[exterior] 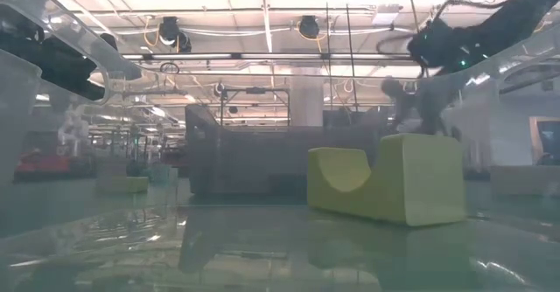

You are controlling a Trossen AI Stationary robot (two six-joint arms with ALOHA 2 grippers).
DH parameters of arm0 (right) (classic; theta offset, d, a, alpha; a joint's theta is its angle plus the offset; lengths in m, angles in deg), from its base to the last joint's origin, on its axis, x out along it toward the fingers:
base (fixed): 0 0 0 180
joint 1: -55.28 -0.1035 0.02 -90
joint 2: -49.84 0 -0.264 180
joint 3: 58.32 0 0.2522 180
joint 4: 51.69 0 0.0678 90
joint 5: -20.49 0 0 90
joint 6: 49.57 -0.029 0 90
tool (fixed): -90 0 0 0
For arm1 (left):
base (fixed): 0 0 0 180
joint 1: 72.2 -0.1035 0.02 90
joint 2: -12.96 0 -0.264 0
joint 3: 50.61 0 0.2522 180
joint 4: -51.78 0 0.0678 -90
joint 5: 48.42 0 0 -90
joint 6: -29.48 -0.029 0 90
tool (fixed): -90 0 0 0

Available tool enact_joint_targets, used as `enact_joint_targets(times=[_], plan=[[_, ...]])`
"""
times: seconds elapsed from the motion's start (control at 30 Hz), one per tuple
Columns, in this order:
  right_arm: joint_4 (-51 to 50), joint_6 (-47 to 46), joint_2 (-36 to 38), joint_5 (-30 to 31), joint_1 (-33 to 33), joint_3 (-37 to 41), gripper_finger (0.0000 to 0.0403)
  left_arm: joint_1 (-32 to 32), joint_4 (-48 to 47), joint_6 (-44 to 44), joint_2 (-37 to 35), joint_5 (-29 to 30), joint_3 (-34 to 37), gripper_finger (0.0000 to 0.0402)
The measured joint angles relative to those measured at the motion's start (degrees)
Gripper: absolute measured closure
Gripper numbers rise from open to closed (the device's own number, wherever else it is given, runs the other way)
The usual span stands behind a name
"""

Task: Sort & place blocks by color
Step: Put the top right light blue block into the gray bin

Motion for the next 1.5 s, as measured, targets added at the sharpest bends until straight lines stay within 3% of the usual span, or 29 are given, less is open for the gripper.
enact_joint_targets(times=[0.27,0.53,0.7,0.83,0.93,1.07,1.27,1.4,1.5], plan=[[9.7,0.1,3.0,1.3,-10.3,0.0,0.0289,-0.1,0.4,0.5,0.0,1.0,0.0,0.0050],[15.5,0.3,3.2,6.0,-20.6,0.0,0.0289,0.1,0.1,22.6,0.0,-6.3,0.0,0.0050],[19.7,2.0,3.2,8.7,-26.8,0.0,0.0289,0.1,0.0,25.8,0.0,-11.7,0.0,0.0050],[20.4,2.1,3.2,11.9,-30.9,-0.1,0.0289,0.1,0.0,27.0,0.0,-12.1,0.0,0.0050],[20.5,1.6,3.2,13.4,-33.7,-0.1,0.0289,0.1,0.0,33.6,0.0,-12.7,0.0,0.0050],[20.5,1.6,3.2,16.4,-37.7,-0.1,0.0289,0.1,0.2,43.9,0.0,-18.2,0.0,0.0050],[20.9,1.6,3.2,20.5,-43.2,-0.1,0.0289,0.6,11.7,50.0,0.0,-36.0,0.0,0.0050],[21.8,1.6,3.2,23.3,-46.4,-0.1,0.0289,2.6,20.5,53.4,0.0,-37.9,0.0,0.0050],[24.8,2.7,3.1,25.3,-48.5,-0.1,0.0289,4.2,20.7,55.5,0.0,-37.8,0.0,0.0050]])
